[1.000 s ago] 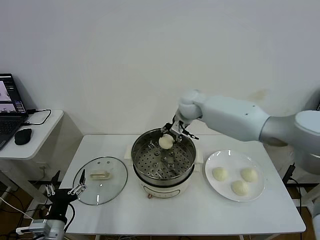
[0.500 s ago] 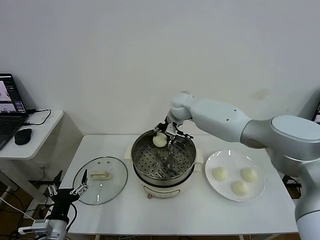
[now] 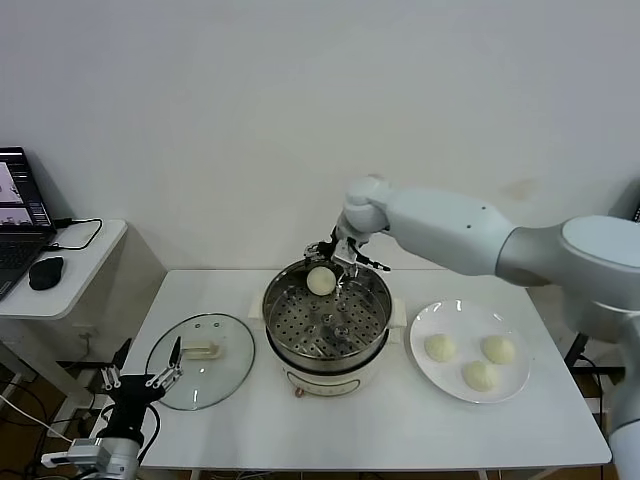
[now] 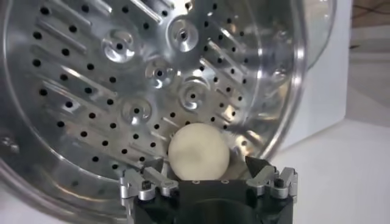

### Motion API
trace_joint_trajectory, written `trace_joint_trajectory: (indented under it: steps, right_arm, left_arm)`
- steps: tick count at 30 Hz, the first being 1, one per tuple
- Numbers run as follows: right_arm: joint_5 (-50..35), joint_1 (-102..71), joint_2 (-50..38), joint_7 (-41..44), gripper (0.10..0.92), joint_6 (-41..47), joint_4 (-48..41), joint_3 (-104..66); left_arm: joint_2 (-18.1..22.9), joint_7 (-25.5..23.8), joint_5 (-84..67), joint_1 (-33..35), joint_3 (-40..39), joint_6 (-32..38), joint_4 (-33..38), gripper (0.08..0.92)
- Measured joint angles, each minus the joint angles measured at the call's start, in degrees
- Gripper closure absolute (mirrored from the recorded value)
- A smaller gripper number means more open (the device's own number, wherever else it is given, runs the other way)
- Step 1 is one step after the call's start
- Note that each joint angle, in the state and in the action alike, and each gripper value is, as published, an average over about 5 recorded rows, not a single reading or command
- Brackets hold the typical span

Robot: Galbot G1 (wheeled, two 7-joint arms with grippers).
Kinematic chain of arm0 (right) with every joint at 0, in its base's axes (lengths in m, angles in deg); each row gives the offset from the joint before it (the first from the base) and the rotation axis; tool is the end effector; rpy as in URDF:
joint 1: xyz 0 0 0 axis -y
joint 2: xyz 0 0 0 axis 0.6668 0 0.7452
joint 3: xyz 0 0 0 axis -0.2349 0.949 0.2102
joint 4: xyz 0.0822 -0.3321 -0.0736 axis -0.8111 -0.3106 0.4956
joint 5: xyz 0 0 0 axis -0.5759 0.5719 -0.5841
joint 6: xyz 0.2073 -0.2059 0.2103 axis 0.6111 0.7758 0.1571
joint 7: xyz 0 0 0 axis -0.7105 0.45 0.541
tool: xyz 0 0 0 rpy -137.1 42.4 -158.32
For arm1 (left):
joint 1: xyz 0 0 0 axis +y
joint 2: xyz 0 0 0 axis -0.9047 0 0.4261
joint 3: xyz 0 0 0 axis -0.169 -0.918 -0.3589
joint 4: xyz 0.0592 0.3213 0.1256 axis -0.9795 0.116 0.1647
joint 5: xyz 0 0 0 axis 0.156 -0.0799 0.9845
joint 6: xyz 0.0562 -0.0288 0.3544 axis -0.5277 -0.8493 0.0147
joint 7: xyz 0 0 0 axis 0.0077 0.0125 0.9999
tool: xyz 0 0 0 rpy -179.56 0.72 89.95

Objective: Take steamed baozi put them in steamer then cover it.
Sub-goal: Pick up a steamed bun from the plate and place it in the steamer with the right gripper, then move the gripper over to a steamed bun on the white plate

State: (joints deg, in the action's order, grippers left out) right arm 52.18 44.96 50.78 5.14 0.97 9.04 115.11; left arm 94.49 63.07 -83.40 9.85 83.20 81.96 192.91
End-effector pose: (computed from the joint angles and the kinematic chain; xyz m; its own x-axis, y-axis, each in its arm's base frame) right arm 0.5837 0.1169 -0.0541 -0.2671 -0.2952 0.9173 -0.3483 -0.8580 -0.3775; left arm 0.1692 0.1055 -0.2890 -0.9981 -0.0614 0.0100 -0.0608 0.9967 0.0533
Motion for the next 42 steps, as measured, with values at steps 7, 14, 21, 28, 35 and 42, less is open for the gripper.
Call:
trace_joint_trajectory:
  steps: [7, 14, 21, 28, 35, 42]
  right_arm:
    - [-8.4, 6.0, -7.5, 4.8, 0.203, 11.5, 8.9, 2.3]
    - [-15.0, 10.3, -17.1, 6.4, 0.203, 23.3, 18.4, 5.2]
    - [-17.3, 10.5, -27.5, 6.3, 0.202, 30.7, 24.6, 6.1]
    - [-15.8, 3.4, -34.7, 5.8, 0.203, 33.7, 25.9, 1.8]
    - [-11.9, -6.9, -37.2, 5.7, 0.203, 34.7, 22.9, -5.3]
    - [-8.1, -15.5, -37.6, 6.0, 0.203, 35.0, 19.2, -11.3]
  left_arm:
    - [-0.4, 0.1, -0.2, 0.3, 0.1, -0.3, 0.8, 0.177]
    - [-1.3, 0.1, -0.4, 0.2, 0.3, -0.6, 1.6, 0.177]
    - [-2.3, 0.1, -0.7, 0.1, 0.8, -0.8, 1.6, 0.177]
    - [-3.1, 0.1, -0.8, -0.2, 1.3, -1.1, 1.1, 0.177]
    - [-3.3, 0.3, -0.8, -0.6, 1.8, -1.5, 0.3, 0.177]
    - [-3.3, 0.3, -0.8, -0.6, 2.1, -1.5, -0.6, 0.177]
